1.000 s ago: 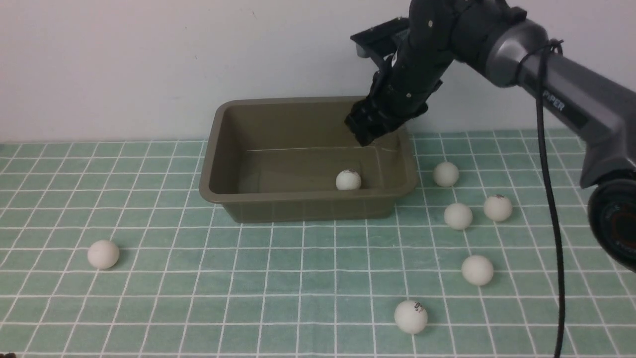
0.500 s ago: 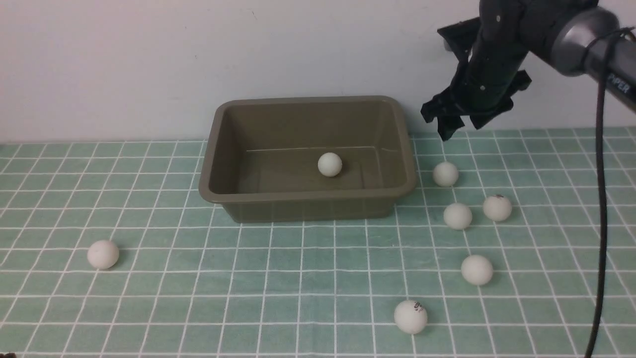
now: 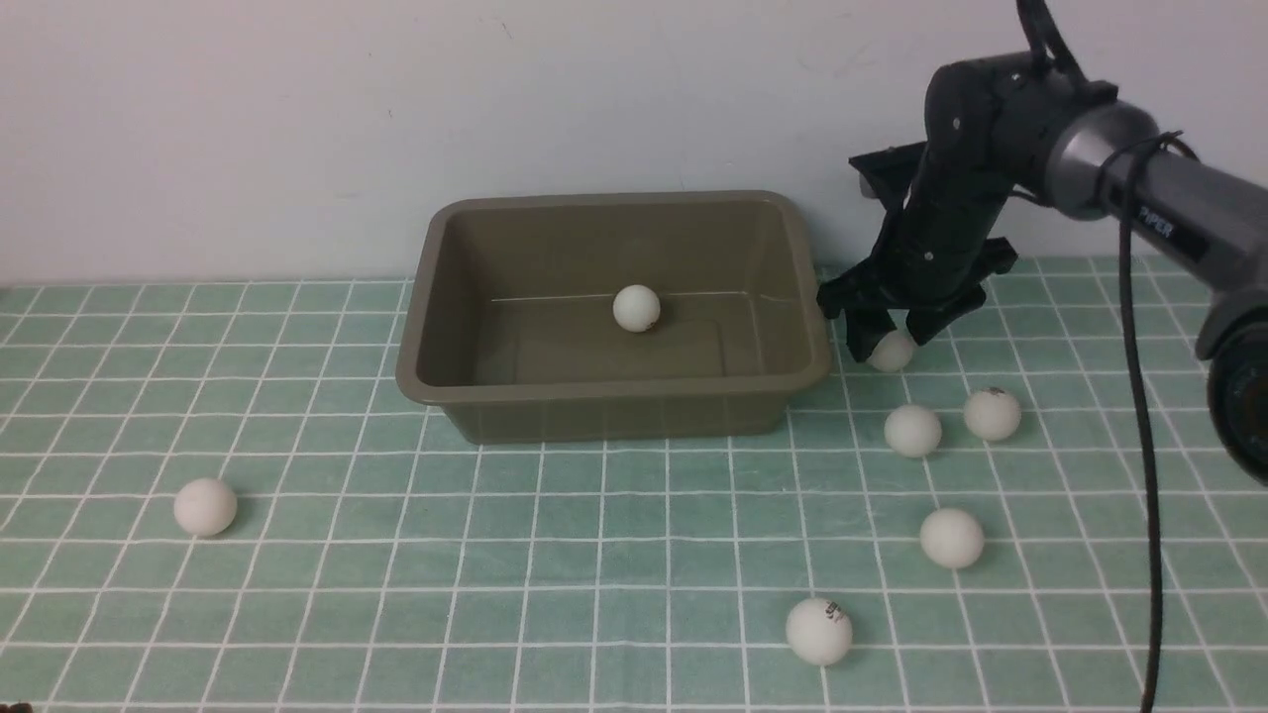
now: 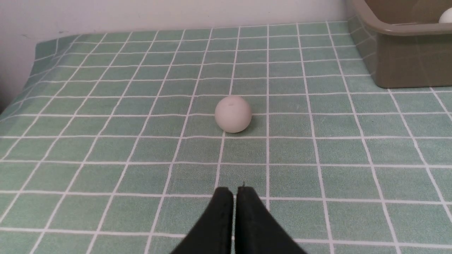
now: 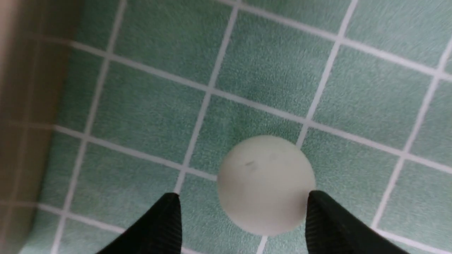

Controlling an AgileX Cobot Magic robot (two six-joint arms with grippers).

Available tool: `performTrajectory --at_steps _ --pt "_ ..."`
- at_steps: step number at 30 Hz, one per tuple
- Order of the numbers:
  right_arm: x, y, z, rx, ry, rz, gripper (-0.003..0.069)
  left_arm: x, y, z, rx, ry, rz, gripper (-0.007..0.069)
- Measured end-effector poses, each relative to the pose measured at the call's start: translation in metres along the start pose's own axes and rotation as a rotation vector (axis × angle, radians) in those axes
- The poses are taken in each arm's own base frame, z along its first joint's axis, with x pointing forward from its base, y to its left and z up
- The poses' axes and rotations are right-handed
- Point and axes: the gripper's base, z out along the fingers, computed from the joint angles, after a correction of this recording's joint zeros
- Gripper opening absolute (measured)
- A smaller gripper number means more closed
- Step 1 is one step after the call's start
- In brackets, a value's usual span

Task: Put the table tennis balls in the box on the green coffee tablecloth.
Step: 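Reach for and grasp a ping pong ball on the table, then release the ping pong ball into the bin and lift the gripper away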

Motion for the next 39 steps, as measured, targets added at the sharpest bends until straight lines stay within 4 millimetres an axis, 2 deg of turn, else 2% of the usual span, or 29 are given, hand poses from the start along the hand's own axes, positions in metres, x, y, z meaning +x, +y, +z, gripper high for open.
performTrajectory --at_steps 5,9,18,21,26,28,30,33,39 --pt "0.002 0.0 0.015 -0.002 0.027 -0.001 0.0424 0.0 0.0 0.0 0.0 0.0 0.0 -0.0004" --pt "0.002 -0.004 0.015 0.038 0.024 -0.019 0.0342 0.0 0.0 0.0 0.0 0.0 0.0 -0.0004" --pt "0.0 -0.007 0.011 0.072 0.015 -0.033 0.0341 0.0 0.0 0.0 0.0 0.0 -0.001 -0.0004" --pt "-0.006 -0.008 -0.001 0.078 -0.027 -0.032 0.0341 0.0 0.0 0.0 0.0 0.0 -0.001 -0.0004" --pt "-0.022 -0.007 -0.066 0.068 -0.193 -0.018 0.0341 0.0 0.0 0.0 0.0 0.0 -0.001 -0.0004" --pt "-0.024 -0.003 -0.091 0.026 -0.25 -0.006 0.0341 0.0 0.0 0.0 0.0 0.0 -0.001 -0.0004" --pt "-0.025 0.006 -0.109 -0.057 -0.291 -0.014 0.0341 0.0 0.0 0.0 0.0 0.0 -0.001 -0.0004" --pt "-0.026 0.023 -0.115 -0.174 -0.314 -0.058 0.0341 0.0 0.0 0.0 0.0 0.0 -0.001 -0.0004" --pt "-0.027 0.062 -0.086 -0.248 -0.26 -0.147 0.0341 0.0 0.0 0.0 0.0 0.0 -0.001 -0.0004"
